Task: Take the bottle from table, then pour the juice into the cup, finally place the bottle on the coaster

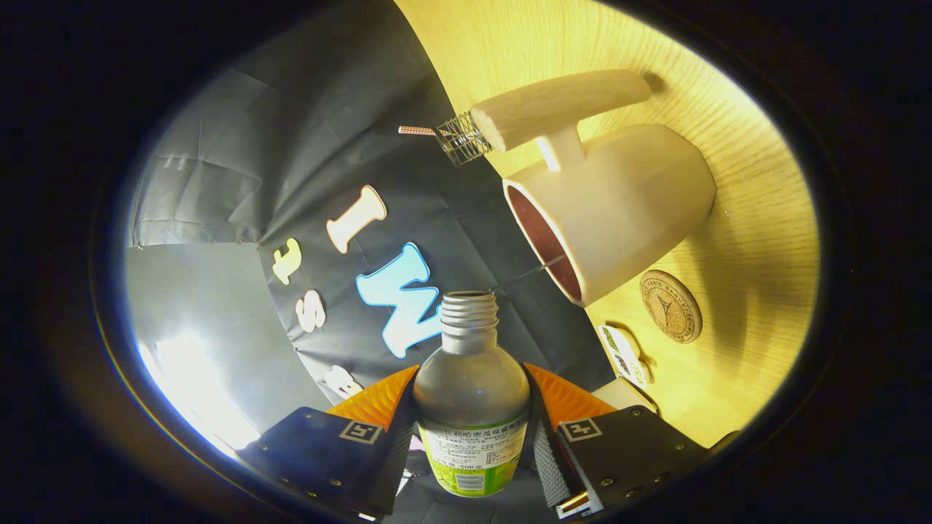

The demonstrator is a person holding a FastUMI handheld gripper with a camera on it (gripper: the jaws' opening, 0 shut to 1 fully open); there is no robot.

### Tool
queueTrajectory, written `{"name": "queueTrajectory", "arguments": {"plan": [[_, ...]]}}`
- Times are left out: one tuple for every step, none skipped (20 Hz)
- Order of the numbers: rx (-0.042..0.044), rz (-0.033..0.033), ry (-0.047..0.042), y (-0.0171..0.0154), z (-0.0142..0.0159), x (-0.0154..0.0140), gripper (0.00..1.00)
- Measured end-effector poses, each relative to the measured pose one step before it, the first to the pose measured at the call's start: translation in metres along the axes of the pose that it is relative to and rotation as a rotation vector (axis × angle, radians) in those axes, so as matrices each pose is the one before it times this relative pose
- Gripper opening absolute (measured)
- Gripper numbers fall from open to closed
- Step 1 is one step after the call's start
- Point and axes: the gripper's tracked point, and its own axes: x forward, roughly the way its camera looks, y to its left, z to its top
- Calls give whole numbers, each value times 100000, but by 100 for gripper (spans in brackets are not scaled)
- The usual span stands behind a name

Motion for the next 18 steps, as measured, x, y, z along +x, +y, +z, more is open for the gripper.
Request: {"name": "queueTrajectory", "arguments": {"plan": [[-514,-303,-296,-66,102,-7,73],[-533,-161,-78,-65,60,94,73],[-565,-309,-43,-113,74,-29,73],[-470,-371,188,-137,51,82,73],[-236,-165,-184,-48,103,-43,73],[-88,-60,-140,-77,151,13,73],[-118,-124,-242,-123,158,-96,73],[-140,-334,-152,-144,124,77,73],[-58,-209,-318,-125,81,75,73],[132,-218,-215,-144,182,-40,73],[-366,-47,-116,-8,115,-123,73],[-213,-224,114,-129,-2,57,73],[125,243,15,83,39,-39,73],[191,62,-16,4,18,24,73],[-122,11,-278,114,63,35,73],[-221,-162,-143,-42,46,-56,73],[-45,75,15,71,95,-91,73],[20,356,-3,86,8,-90,73]]}}
